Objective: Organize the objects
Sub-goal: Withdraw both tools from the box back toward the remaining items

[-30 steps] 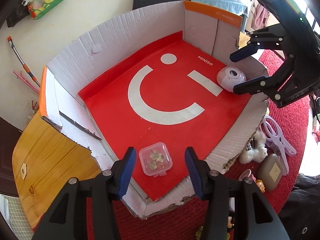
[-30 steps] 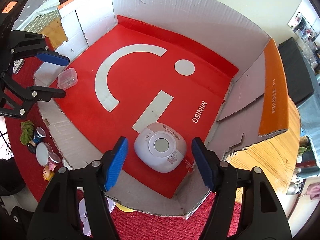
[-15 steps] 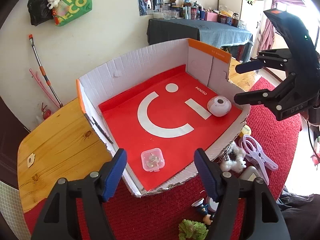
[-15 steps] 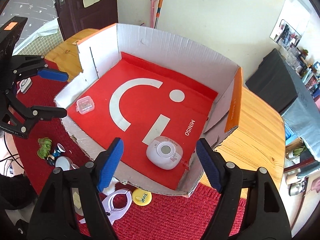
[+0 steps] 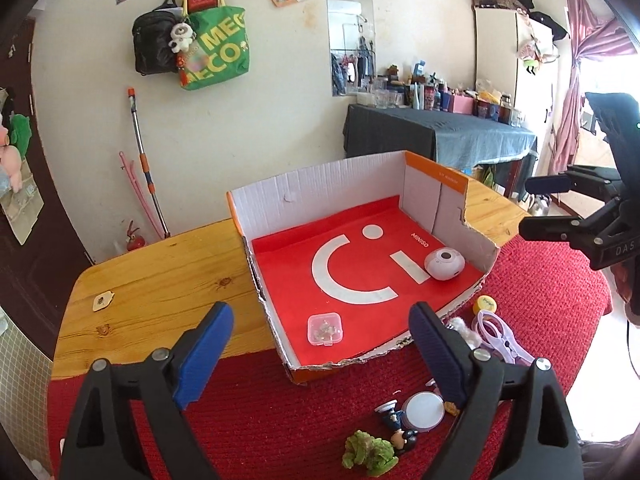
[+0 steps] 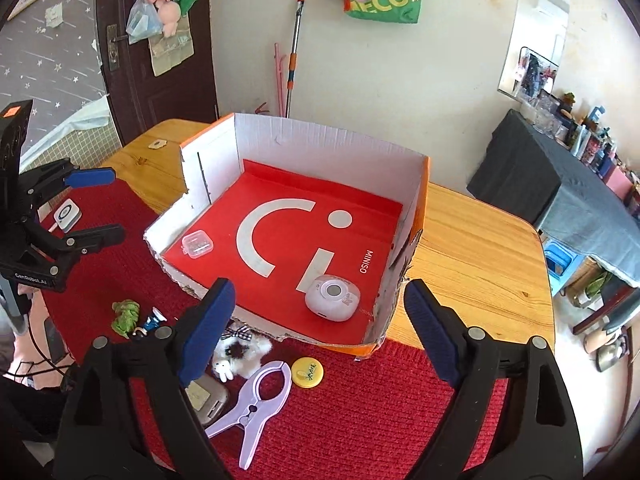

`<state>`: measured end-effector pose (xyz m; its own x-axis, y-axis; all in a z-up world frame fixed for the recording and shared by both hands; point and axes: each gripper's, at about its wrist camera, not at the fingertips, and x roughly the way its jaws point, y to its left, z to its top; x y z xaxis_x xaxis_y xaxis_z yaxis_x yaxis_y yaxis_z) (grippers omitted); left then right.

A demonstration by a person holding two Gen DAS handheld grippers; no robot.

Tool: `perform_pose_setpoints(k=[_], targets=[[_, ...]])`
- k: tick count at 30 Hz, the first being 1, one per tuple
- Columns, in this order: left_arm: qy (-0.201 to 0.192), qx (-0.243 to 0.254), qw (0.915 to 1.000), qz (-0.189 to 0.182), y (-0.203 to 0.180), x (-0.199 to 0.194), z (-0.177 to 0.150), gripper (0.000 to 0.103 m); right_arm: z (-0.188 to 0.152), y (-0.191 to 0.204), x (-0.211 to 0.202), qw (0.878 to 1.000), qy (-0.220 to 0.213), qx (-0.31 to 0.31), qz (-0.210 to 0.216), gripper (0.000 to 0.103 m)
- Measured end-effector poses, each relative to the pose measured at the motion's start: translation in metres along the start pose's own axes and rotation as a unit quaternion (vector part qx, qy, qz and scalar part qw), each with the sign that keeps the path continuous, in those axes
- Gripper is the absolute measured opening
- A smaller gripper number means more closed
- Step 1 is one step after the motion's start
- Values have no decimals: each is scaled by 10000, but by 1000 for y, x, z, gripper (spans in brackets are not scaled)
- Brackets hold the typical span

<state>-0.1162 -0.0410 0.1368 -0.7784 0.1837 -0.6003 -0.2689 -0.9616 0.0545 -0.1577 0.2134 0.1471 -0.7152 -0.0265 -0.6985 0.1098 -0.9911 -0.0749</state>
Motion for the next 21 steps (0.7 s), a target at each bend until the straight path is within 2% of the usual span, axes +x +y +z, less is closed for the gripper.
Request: perform_pose_setpoints(k=[4,10,15,21], targets=[[-217,-85,9995,209,-6,-8,-9,97,-11,-1,-21,9991,-279,298,92,95],[-328,-470,9978,337,-14,-11,-32,99,-39,12,-34,9954,-755,476,-342,97],[-460,-722,9950,510,-23,-18,-52,103,-67,29,-26,9927,-870,721,-415,98],[-498,-762,9940,610,-38,-22,-71,103,-97,40,-12,9891,-865,1093,-472,98]])
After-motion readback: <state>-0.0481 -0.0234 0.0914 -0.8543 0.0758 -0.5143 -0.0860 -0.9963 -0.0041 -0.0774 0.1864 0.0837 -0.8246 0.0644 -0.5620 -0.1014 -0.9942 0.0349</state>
